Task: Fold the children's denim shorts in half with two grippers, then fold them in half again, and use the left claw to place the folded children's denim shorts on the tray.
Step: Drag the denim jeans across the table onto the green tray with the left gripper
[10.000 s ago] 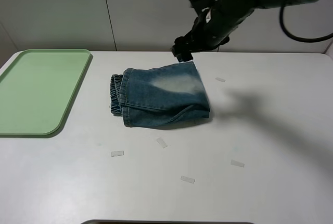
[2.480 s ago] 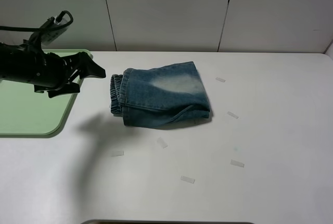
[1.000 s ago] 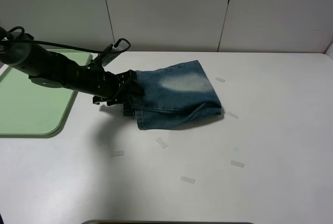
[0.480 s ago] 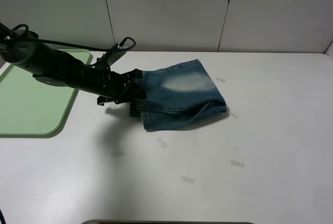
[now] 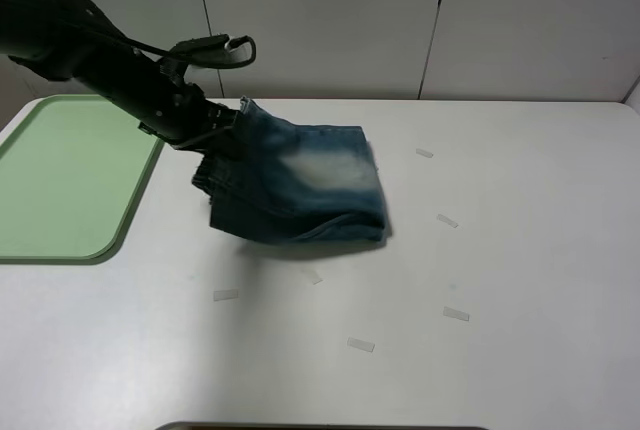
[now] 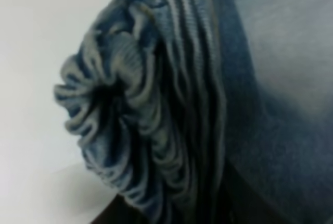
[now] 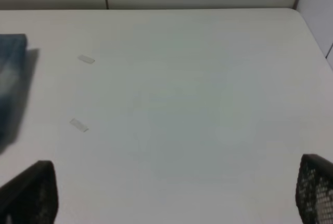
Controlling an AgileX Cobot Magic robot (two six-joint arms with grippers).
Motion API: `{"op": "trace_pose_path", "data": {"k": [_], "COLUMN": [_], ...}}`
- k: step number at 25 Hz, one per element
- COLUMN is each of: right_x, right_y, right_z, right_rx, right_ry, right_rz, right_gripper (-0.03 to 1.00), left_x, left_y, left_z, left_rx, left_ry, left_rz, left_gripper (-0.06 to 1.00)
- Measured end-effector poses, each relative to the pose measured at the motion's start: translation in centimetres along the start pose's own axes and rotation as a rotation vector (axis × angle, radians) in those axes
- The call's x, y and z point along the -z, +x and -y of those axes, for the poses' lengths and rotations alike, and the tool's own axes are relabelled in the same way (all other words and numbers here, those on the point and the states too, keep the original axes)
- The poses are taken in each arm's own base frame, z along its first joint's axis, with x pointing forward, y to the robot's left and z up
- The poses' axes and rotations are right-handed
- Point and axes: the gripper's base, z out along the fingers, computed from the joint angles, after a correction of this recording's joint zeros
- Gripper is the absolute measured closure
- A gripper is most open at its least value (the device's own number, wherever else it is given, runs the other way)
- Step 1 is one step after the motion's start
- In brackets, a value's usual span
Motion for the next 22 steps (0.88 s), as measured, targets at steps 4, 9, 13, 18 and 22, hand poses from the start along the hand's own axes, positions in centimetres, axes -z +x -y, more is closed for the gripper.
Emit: {"op": "trace_pose_path", "data": {"k": [4, 9, 13, 18, 22], "right_x": [0.0, 0.0, 0.0, 0.0, 0.0], "right_y": [0.0, 0.0, 0.0, 0.0, 0.0], "right_z": [0.0, 0.0, 0.0, 0.0, 0.0], "right_rx": [0.0, 0.0, 0.0, 0.0, 0.0], "right_ry": [0.0, 0.0, 0.0, 0.0, 0.0], "right_rz": [0.0, 0.0, 0.0, 0.0, 0.0], "right_gripper": [0.27, 0.27, 0.27, 0.27, 0.27], "left_x": [1.4, 2.9, 4.2, 5.5, 6.2], "left_y": [-0.1, 0.1, 0.3, 0.7, 0.6], "left_z": [-2.8, -6.9, -9.9, -12.6, -13.9], "left_rx": [-0.153, -0.286, -0.286, -0.304, -0.311], "left_ry": [-0.22, -0.45, -0.551, -0.626, -0.674], "left_rz": [-0.075, -0.14, -0.14, -0.142, -0.111], "left_gripper": [0.73, 0.73, 0.73, 0.73, 0.73]}}
